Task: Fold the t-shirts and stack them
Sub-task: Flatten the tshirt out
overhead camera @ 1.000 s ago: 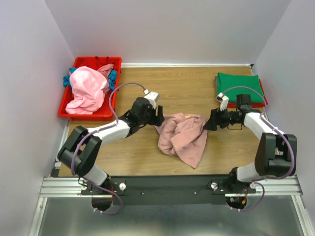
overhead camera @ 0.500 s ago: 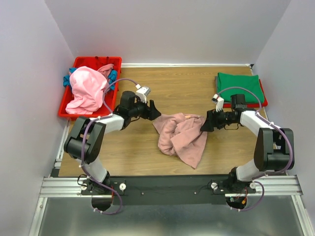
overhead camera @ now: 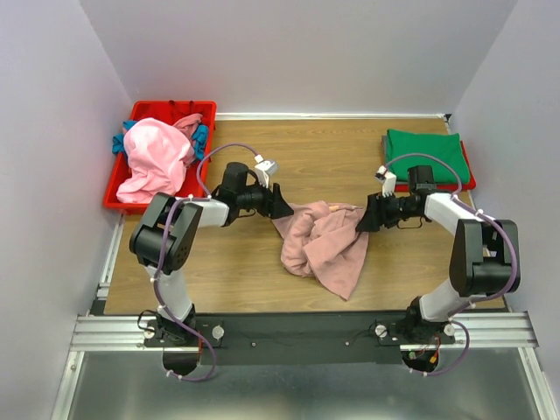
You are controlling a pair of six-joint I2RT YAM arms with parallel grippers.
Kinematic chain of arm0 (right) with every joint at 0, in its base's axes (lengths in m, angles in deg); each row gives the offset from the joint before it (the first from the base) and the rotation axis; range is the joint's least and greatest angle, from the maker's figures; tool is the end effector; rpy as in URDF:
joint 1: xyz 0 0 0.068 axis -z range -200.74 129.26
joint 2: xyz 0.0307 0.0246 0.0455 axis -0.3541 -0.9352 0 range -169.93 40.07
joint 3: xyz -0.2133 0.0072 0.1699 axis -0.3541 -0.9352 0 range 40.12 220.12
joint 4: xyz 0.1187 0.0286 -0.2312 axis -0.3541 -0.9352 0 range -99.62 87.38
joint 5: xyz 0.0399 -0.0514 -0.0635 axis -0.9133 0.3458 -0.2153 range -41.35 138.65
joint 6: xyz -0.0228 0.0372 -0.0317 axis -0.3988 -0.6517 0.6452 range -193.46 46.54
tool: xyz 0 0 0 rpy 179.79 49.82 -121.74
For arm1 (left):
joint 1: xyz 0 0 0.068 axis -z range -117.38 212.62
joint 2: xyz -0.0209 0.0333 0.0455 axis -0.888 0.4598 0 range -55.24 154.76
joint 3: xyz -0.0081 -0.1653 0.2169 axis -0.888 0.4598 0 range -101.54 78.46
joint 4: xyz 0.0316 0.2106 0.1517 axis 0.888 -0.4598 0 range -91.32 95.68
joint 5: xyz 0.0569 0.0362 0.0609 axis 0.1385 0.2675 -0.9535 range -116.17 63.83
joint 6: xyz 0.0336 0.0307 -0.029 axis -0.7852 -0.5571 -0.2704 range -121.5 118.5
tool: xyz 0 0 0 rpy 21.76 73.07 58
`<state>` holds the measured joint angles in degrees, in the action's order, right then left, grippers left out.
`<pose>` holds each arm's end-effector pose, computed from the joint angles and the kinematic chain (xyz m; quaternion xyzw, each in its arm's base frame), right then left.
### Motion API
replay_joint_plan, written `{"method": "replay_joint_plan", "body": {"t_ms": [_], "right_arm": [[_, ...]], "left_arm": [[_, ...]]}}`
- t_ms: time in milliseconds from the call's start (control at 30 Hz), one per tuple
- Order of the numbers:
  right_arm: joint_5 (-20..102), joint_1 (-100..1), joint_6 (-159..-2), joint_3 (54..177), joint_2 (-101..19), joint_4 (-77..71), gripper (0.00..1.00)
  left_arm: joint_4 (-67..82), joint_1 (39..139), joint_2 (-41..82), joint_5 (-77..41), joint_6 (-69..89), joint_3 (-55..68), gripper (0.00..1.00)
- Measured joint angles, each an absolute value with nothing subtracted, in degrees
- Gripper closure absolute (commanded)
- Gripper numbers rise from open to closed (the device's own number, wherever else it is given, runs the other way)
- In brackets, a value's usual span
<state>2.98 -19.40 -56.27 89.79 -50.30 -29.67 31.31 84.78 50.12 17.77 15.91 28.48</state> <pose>0.2845 0.0187 0.1717 -0.1989 0.8854 0.3472 0.2368 0.3286 -0.1606 0.1510 0.2208 0.7936 -0.4621 0.3284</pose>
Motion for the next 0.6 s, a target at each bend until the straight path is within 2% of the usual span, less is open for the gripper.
{"method": "replay_joint_plan", "body": {"t_ms": [133,233,267,300,333,367,600], "right_arm": [[3.0,-19.7,-56.9,90.2,-51.6,-29.7,0.4],[2.9,-19.8,-57.4,90.6,-52.6,-29.7,0.6],[2.9,-19.9,-57.5,90.6,-52.7,-29.7,0.73],[2.8,-19.9,-57.8,90.8,-53.0,-29.7,0.81],[2.7,-19.9,-57.8,90.9,-53.2,-29.8,0.95],[2.7,-19.9,-58.1,91.1,-53.4,-29.8,1.0],[3.8,-19.9,-57.8,92.2,-51.2,-31.1,1.0]], "left_arm": [[31.2,84.9,51.6,18.4,15.9,27.2,0.41],[30.0,85.0,52.3,18.3,15.7,26.5,0.56],[29.6,85.0,52.5,18.3,15.4,26.3,0.7],[29.2,85.0,52.5,18.3,15.4,26.0,0.81],[28.7,85.1,52.5,18.2,15.2,25.7,1.0],[28.4,85.1,52.5,18.3,14.6,25.4,1.0],[22.3,85.3,47.0,13.9,13.6,24.6,1.0]]}}
